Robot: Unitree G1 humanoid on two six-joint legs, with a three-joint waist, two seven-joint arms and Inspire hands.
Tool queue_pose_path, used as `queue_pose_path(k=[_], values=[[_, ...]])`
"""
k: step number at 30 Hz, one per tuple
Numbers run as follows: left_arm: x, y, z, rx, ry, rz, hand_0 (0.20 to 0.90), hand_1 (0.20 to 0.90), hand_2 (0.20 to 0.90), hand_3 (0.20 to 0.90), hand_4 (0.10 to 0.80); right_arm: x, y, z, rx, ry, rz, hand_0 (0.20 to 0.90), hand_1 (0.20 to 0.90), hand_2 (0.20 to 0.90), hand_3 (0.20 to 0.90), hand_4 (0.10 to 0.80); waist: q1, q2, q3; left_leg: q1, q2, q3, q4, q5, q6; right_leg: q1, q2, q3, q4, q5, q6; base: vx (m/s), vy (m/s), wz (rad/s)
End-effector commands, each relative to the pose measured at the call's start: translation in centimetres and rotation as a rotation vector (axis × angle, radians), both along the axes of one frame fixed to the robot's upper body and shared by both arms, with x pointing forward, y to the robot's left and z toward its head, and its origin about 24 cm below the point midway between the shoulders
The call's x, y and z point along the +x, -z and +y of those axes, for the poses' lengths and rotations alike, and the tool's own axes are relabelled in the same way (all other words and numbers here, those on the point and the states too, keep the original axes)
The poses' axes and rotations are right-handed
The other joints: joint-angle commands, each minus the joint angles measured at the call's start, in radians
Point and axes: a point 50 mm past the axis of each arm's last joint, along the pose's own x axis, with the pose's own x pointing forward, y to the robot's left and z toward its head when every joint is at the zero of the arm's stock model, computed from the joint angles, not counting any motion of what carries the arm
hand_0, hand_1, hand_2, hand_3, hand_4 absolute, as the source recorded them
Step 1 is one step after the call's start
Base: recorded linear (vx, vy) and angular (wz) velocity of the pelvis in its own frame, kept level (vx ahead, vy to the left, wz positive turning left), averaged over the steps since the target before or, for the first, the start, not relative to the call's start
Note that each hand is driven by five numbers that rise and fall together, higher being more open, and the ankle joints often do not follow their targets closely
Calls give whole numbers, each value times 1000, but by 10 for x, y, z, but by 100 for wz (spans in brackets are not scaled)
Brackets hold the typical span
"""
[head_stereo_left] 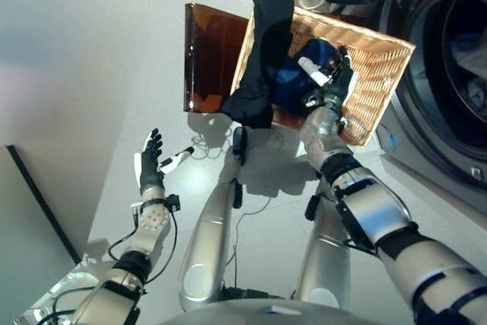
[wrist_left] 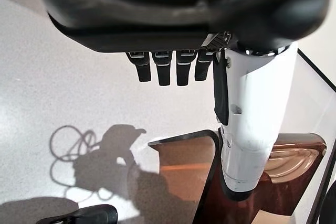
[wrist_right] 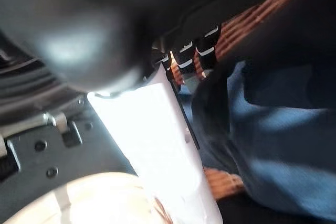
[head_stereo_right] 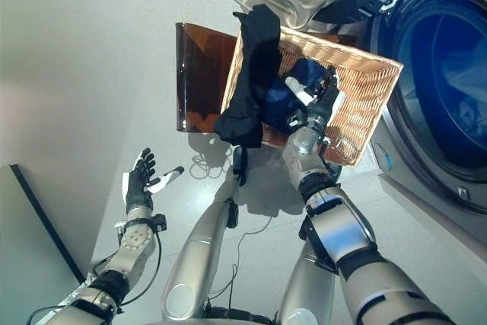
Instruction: Pick up the clothes and place them into the washing machine
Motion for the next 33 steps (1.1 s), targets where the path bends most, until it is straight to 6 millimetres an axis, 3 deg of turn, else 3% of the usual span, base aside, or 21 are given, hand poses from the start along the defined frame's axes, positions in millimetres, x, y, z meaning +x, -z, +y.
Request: queue_pose_path(k=[1, 5, 7, 8, 10, 12, 13, 17, 25, 26, 30, 31, 33], values=[[2, -23, 23, 50, -26, -110, 900, 900, 900, 900, 800, 12, -36, 44, -7, -214, -92, 900, 900, 900, 900, 800, 73, 73, 19, -53, -19, 31, -64, 52, -51, -5, -26, 51, 88, -85, -33, 0, 0, 0], [3, -25, 23, 38, -28, -123, 900, 900, 900, 900, 800, 13, -46, 54, -20, -263, -116, 900, 900, 900, 900, 800, 79, 72, 19, -61, -20, 29, -61, 53, -49, -10, -25, 52, 91, -86, -34, 0, 0, 0], [4, -26, 24, 35, -32, -123, 900, 900, 900, 900, 800, 14, -52, 56, -40, -281, -129, 697, 697, 697, 697, 655, 83, 70, 19, -65, -20, 27, -59, 53, -49, -13, -24, 50, 95, -87, -35, 0, 0, 0], [4, -26, 25, 31, -33, -125, 900, 900, 900, 900, 800, 16, -59, 56, -66, -288, -140, 518, 518, 518, 518, 527, 88, 70, 19, -66, -19, 25, -61, 54, -49, -13, -25, 49, 95, -88, -35, 0, 0, 0], [4, -26, 25, 30, -34, -126, 900, 900, 900, 900, 800, 17, -62, 55, -78, -287, -144, 466, 466, 466, 466, 490, 89, 69, 19, -68, -19, 24, -61, 55, -50, -14, -24, 48, 96, -89, -35, 0, 0, 0], [4, -26, 26, 29, -39, -122, 900, 900, 900, 900, 800, 18, -67, 54, -79, -283, -151, 502, 502, 502, 502, 516, 91, 67, 19, -68, -19, 22, -61, 55, -49, -14, -25, 46, 97, -90, -35, 0, 0, 0], [4, -25, 26, 25, -38, -117, 900, 900, 900, 900, 800, 19, -68, 51, -80, -281, -149, 900, 900, 900, 900, 800, 92, 64, 19, -68, -19, 20, -60, 55, -49, -11, -24, 44, 97, -91, -35, 0, 0, 0], [3, -23, 25, 20, -33, -110, 900, 900, 900, 900, 800, 19, -63, 50, -84, -287, -129, 900, 900, 900, 900, 800, 94, 59, 19, -62, -20, 19, -60, 55, -48, -2, -23, 42, 99, -95, -36, 11, 6, 7], [2, -19, 22, 12, -27, -92, 900, 900, 900, 900, 800, 14, -26, 44, -105, -264, -22, 900, 900, 900, 900, 800, 88, 44, 19, -40, -20, 18, -53, 47, -44, 32, -21, 35, 95, -99, -37, 3, 0, 1], [1, -16, 22, 8, -31, -79, 900, 900, 900, 900, 800, 11, -13, 40, -108, -246, 20, 900, 900, 900, 900, 800, 84, 38, 19, -31, -19, 20, -52, 44, -44, 40, -19, 37, 95, -101, -37, 0, 0, 0], [0, -12, 19, 0, -31, -66, 900, 900, 900, 900, 800, 7, 4, 34, -131, -226, 74, 900, 900, 900, 900, 800, 79, 26, 19, -18, -18, 21, -51, 40, -43, 55, -16, 34, 90, -100, -37, 0, 0, 0], [-1, -8, 18, -7, -33, -48, 900, 900, 900, 900, 800, 3, 20, 28, -139, -206, 131, 900, 900, 900, 900, 800, 73, 19, 19, -5, -17, 22, -51, 38, -42, 69, -15, 34, 87, -100, -37, 0, 0, 0], [-2, -5, 15, -13, -29, -35, 900, 900, 900, 900, 800, -1, 32, 23, -137, -187, 170, 900, 900, 900, 900, 800, 68, 12, 19, 10, -17, 22, -50, 34, -41, 86, -15, 32, 85, -102, -37, 0, 0, 0]])
